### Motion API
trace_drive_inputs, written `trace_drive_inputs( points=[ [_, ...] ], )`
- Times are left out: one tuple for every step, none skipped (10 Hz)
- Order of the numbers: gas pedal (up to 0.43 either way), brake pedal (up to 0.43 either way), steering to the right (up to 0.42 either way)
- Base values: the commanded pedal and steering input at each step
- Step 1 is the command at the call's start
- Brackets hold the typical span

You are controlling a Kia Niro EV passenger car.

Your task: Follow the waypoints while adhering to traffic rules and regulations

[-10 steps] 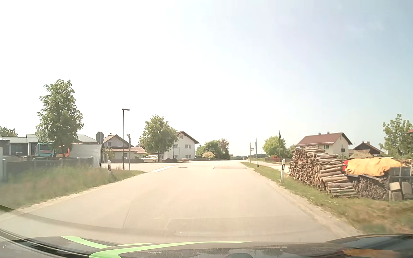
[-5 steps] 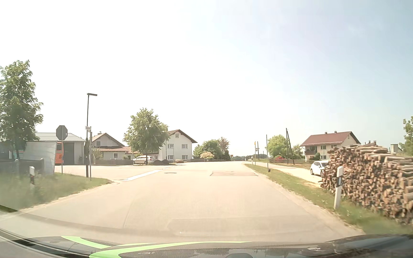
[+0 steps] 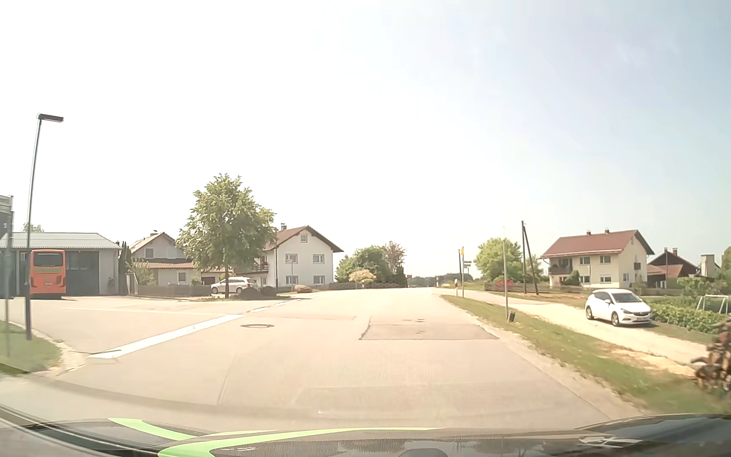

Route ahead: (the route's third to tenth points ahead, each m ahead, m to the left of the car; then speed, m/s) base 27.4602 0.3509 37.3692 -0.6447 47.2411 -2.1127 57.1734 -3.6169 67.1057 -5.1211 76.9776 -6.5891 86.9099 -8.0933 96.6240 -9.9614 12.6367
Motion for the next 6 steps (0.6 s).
trace_drive_inputs(
  points=[
    [0.13,0.0,0.002],
    [0.13,0.0,0.002],
    [0.13,0.0,0.002],
    [0.13,0.0,0.003],
    [0.13,0.0,0.005],
    [0.13,0.0,0.006]
  ],
)
